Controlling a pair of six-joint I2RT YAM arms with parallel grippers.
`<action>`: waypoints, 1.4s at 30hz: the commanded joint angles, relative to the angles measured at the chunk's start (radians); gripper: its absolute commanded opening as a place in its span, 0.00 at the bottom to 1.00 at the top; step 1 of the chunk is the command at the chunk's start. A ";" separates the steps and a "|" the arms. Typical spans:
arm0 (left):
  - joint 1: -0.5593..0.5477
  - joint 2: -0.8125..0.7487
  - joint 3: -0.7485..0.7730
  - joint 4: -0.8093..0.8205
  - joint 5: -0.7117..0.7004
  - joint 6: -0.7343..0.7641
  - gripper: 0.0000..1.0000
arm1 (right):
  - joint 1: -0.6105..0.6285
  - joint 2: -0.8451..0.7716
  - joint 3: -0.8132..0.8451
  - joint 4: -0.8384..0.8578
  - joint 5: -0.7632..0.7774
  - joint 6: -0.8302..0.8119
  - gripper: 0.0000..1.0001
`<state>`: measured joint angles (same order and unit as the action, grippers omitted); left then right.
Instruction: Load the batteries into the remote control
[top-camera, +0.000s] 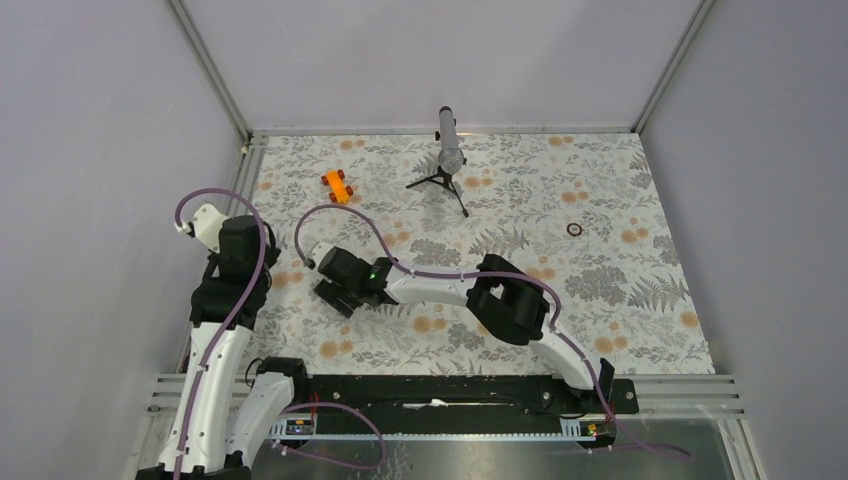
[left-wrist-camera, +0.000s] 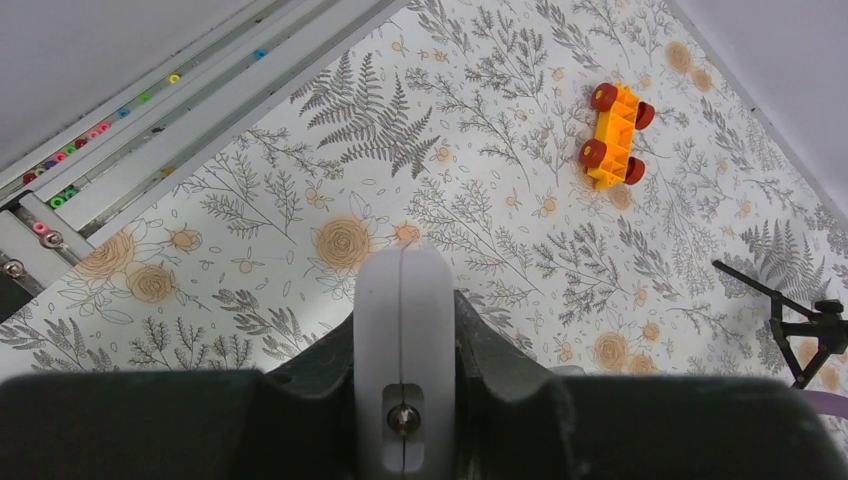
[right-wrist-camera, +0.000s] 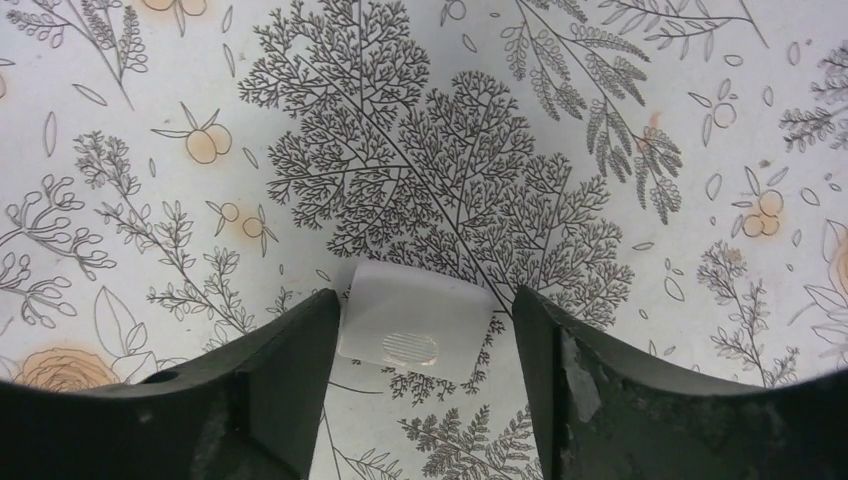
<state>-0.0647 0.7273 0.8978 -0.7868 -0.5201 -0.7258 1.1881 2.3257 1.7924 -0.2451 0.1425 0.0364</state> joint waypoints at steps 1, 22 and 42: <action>0.005 -0.008 0.041 0.024 -0.013 0.010 0.02 | 0.005 0.010 -0.019 -0.135 0.161 0.044 0.66; 0.000 0.059 -0.173 0.392 0.456 -0.027 0.00 | -0.197 -0.553 -0.718 -0.224 0.160 0.526 0.68; -0.004 0.113 -0.163 0.464 0.581 0.032 0.00 | -0.465 -0.763 -0.765 -0.172 0.062 0.378 0.44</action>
<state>-0.0662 0.8303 0.7155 -0.4129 -0.0124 -0.7109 0.7326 1.5612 1.0523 -0.4175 0.2417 0.4919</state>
